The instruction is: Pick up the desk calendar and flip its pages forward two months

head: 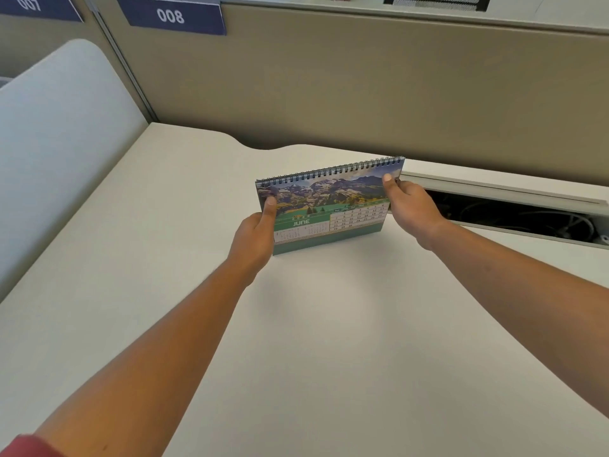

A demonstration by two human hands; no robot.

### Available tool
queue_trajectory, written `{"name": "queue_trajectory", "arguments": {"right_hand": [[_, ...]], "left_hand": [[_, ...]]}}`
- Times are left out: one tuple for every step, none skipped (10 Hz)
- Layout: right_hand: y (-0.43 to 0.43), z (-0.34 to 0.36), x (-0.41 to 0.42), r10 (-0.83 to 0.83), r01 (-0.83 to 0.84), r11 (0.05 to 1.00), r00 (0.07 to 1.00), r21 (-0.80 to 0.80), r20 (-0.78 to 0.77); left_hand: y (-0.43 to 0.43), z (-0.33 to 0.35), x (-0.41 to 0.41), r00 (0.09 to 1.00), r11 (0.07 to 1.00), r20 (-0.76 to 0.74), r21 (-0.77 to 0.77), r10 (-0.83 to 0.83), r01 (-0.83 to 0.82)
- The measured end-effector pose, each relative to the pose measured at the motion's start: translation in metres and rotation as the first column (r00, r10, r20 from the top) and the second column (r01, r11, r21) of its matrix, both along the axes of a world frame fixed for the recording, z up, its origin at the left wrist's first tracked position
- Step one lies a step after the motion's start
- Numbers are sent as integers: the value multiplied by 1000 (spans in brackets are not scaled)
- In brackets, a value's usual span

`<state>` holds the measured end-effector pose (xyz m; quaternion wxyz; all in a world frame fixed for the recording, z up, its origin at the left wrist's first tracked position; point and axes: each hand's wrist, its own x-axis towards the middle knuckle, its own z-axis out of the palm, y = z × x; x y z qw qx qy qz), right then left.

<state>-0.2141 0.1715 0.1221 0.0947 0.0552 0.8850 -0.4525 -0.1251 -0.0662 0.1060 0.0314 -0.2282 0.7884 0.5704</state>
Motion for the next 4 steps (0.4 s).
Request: {"name": "queue_trajectory", "arguments": {"right_hand": [[1,-3,-1,12,-12,1000,1000,-6,0],[2,-2,2,15,-15,1000,1000,-6,12],[6,-3,5,32,-32,999,999,-13,3],[10,0,19,33,-33,999,999,30,11]], "left_hand": [[0,-3,1,1000,1000,-3,1,14,-14],[-2,-5,5,1000,999,7,-36,13,-13],[-6,-10,7,1000,994,23,-107,-14,16],[-7,-12,15,995,975,97,-216,-36,57]]}}
